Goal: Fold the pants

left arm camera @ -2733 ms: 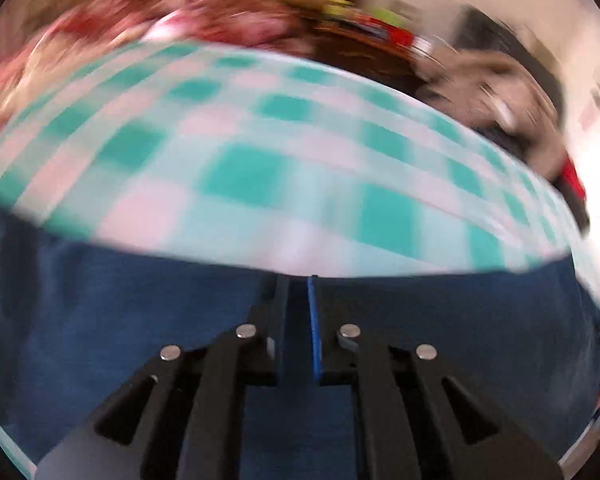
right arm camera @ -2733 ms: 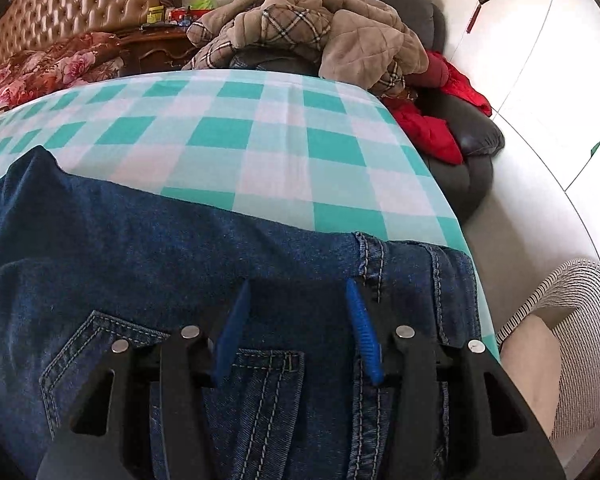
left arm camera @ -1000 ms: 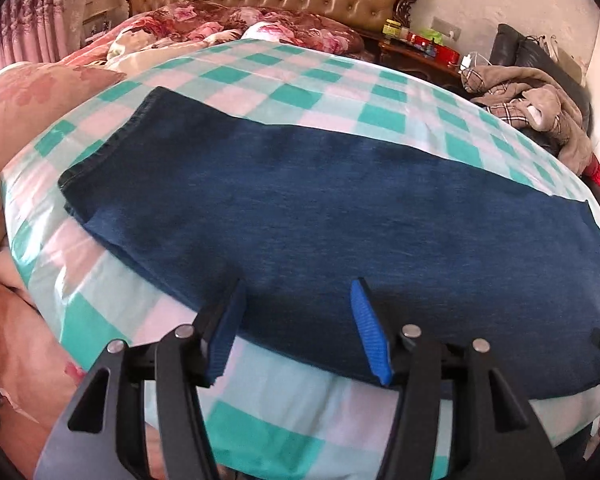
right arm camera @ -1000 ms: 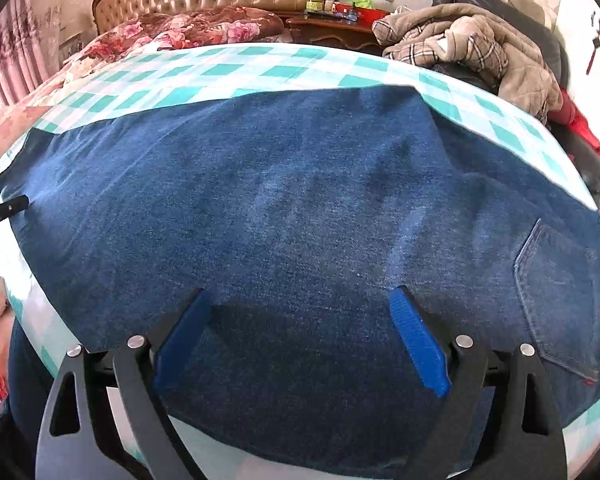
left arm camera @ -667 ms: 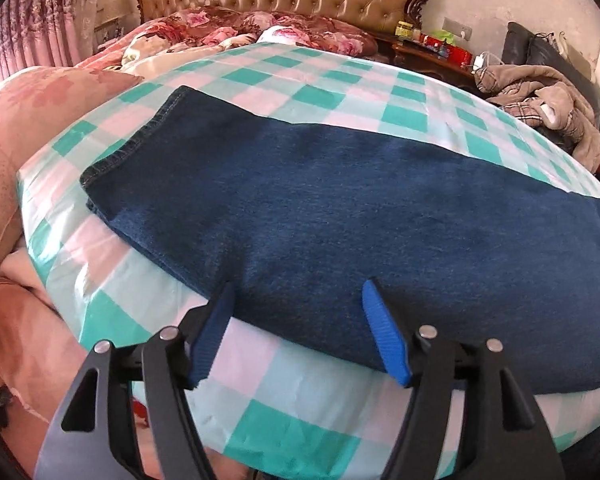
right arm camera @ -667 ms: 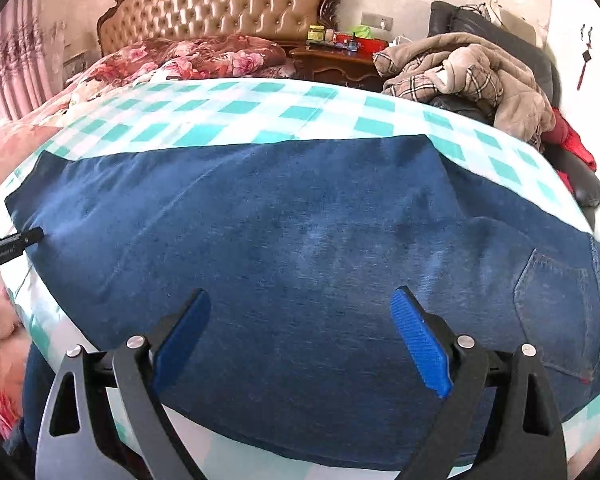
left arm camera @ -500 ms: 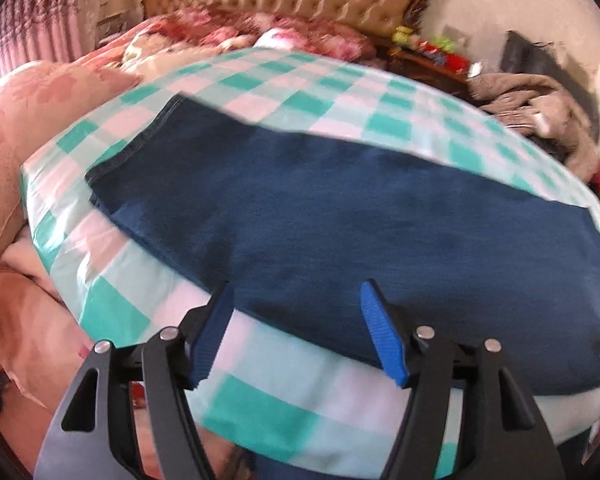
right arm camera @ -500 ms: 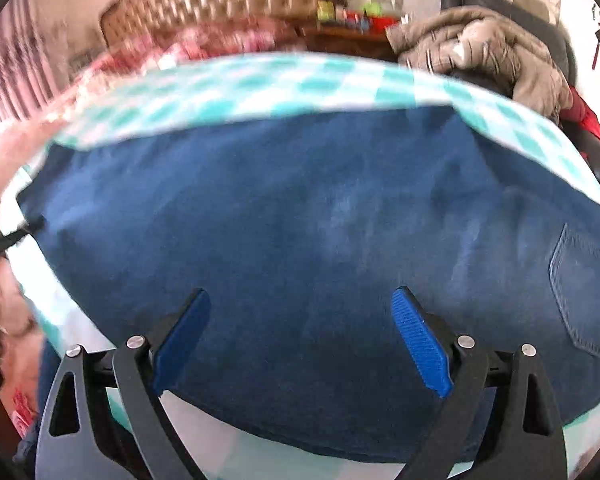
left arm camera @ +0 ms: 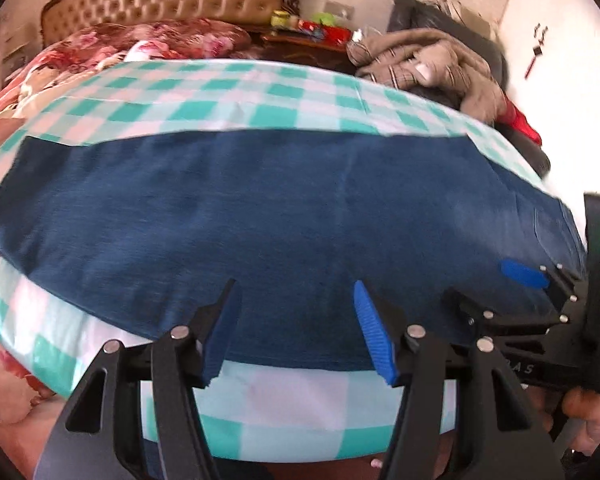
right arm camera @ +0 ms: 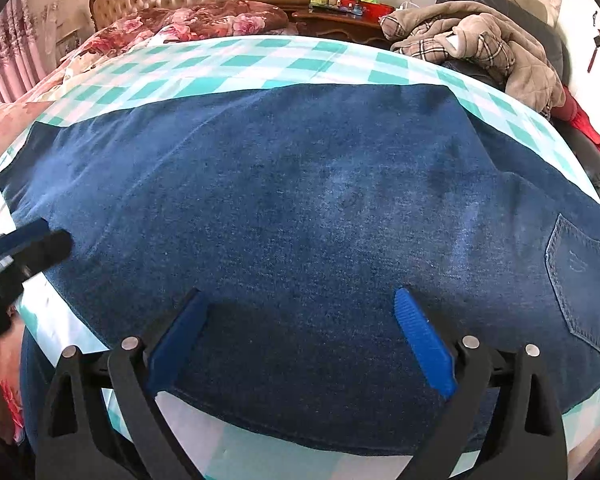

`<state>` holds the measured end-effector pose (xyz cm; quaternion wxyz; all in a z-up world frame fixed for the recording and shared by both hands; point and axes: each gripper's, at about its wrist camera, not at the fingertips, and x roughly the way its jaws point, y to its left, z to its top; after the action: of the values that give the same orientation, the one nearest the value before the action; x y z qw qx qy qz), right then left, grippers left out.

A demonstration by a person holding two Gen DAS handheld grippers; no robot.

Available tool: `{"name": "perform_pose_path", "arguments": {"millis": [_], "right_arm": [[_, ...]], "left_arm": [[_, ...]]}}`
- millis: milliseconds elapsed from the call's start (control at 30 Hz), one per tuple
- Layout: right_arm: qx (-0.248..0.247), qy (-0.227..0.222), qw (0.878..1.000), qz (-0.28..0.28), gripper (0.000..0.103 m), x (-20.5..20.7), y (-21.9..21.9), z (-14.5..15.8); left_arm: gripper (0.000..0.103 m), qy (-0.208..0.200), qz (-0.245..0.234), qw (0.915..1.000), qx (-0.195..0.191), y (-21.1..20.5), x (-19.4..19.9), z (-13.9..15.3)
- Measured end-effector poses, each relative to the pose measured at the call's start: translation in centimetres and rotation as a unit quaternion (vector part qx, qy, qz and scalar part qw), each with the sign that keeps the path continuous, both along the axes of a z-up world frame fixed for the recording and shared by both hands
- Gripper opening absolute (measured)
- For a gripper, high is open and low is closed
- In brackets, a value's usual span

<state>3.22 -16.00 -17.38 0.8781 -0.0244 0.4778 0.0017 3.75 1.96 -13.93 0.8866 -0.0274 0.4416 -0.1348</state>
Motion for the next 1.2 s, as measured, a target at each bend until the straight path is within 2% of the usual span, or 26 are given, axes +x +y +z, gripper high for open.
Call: {"name": "perform_pose_path", "arguments": {"millis": [133,500,667,767,933,1000,1200], "right_arm": [[0.000,0.001,1.000,0.000,0.092,0.0,0.1,0.0],[-0.006,0.009,1.000,-0.001,0.092,0.3,0.3,0.1],[0.015,-0.022,0.999,0.024,0.092,0.3,1.0,1.4],[0.000,-0.031,0.999,0.031,0.092,0.8,1.8,1.8],[-0.024,-0.009,0.999,0.029,0.092,1.4,2.2,0.6],[-0.014,-0.004,1.000,0.026,0.092,1.3,1.8,0.1],[-0.009,-0.006,1.000,0.025,0.092,1.0,1.7,-0.1]], "left_arm": [[0.058,0.025,0.006,0.9995,0.016,0.2,0.5,-1.5],[0.058,0.021,0.002,0.9995,0.024,0.7,0.2,-1.7],[0.058,0.019,-0.002,0.9995,0.023,0.7,0.2,-1.7],[0.058,0.019,-0.003,0.9996,0.023,0.8,0.1,-1.7],[0.058,0.018,-0.011,0.9997,0.015,1.2,0.1,-1.7],[0.058,0.019,-0.015,0.9997,0.005,1.6,0.2,-1.6],[0.058,0.015,0.019,0.9995,0.020,4.5,0.6,-1.7]]}}
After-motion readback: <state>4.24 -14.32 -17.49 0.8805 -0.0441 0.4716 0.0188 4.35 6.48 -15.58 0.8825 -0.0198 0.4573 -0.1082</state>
